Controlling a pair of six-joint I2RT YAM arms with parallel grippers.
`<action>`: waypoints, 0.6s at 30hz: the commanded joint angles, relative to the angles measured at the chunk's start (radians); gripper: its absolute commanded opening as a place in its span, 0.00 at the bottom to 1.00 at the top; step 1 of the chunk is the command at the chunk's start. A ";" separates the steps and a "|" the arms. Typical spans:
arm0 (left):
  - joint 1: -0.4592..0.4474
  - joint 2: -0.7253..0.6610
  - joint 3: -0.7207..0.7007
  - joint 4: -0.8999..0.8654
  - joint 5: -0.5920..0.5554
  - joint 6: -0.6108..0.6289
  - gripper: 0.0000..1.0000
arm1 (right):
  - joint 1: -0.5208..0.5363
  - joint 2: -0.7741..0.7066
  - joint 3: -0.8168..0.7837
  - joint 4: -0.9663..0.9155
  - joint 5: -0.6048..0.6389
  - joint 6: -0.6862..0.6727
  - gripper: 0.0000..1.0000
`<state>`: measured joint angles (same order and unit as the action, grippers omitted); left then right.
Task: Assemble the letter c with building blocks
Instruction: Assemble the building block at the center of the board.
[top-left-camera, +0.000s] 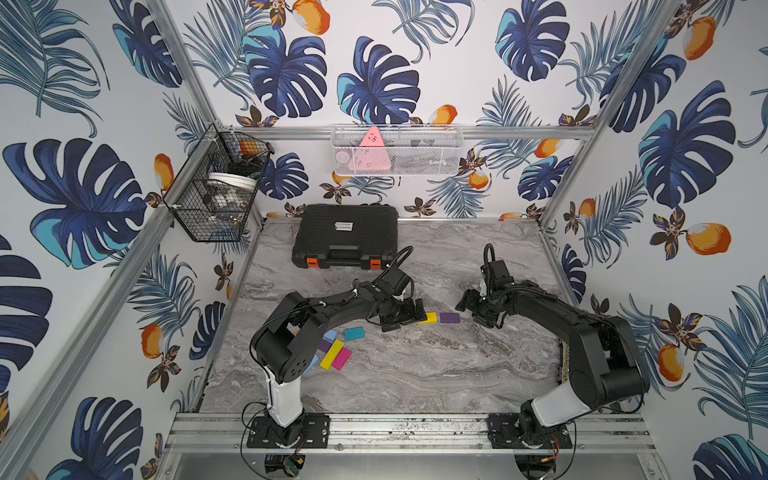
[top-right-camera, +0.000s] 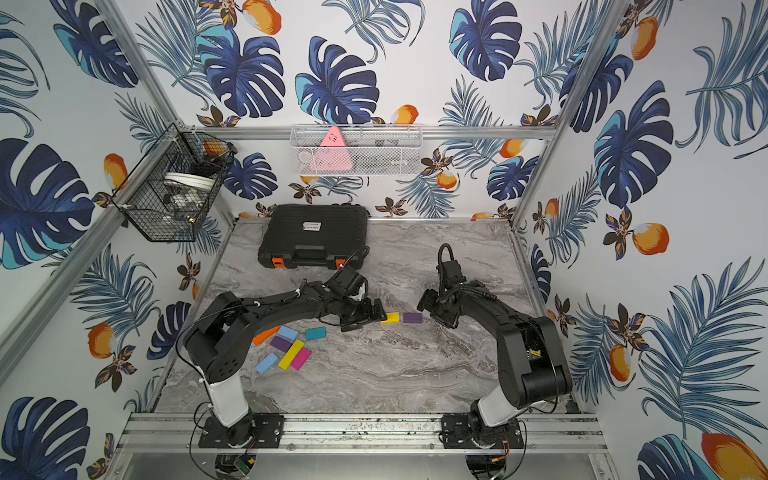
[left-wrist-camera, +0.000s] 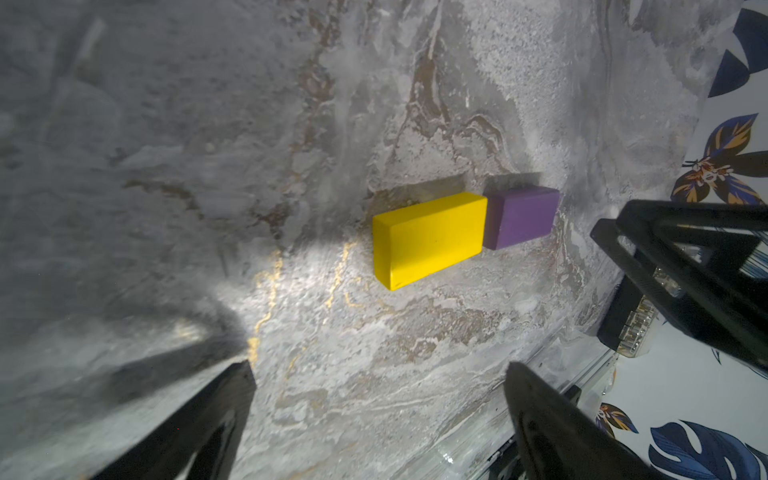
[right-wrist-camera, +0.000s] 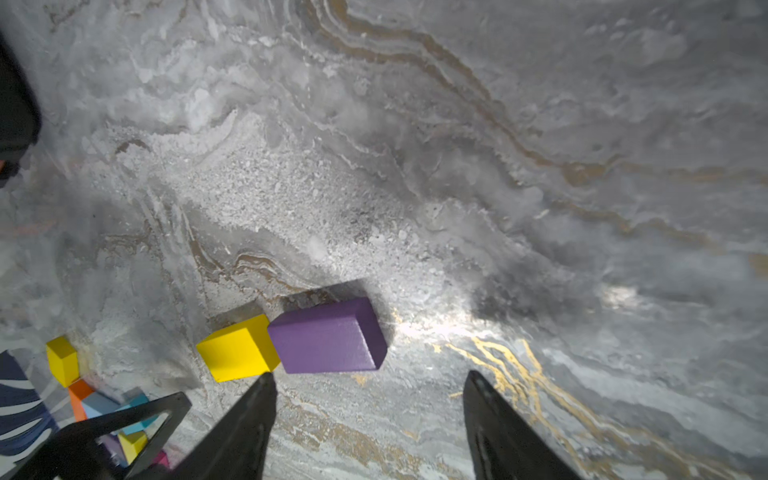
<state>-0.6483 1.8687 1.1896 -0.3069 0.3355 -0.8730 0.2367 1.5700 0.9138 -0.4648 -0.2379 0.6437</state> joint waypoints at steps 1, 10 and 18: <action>-0.010 0.030 0.022 0.041 -0.010 -0.042 0.99 | -0.014 0.013 -0.008 0.070 -0.075 0.017 0.69; -0.018 0.090 0.080 0.052 -0.023 -0.045 0.99 | -0.020 0.065 -0.009 0.111 -0.150 0.019 0.66; -0.025 0.125 0.109 0.071 -0.005 -0.058 0.99 | -0.020 0.094 -0.014 0.121 -0.158 0.011 0.66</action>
<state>-0.6697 1.9820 1.2911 -0.2390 0.3302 -0.9173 0.2161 1.6581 0.9016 -0.3653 -0.3824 0.6540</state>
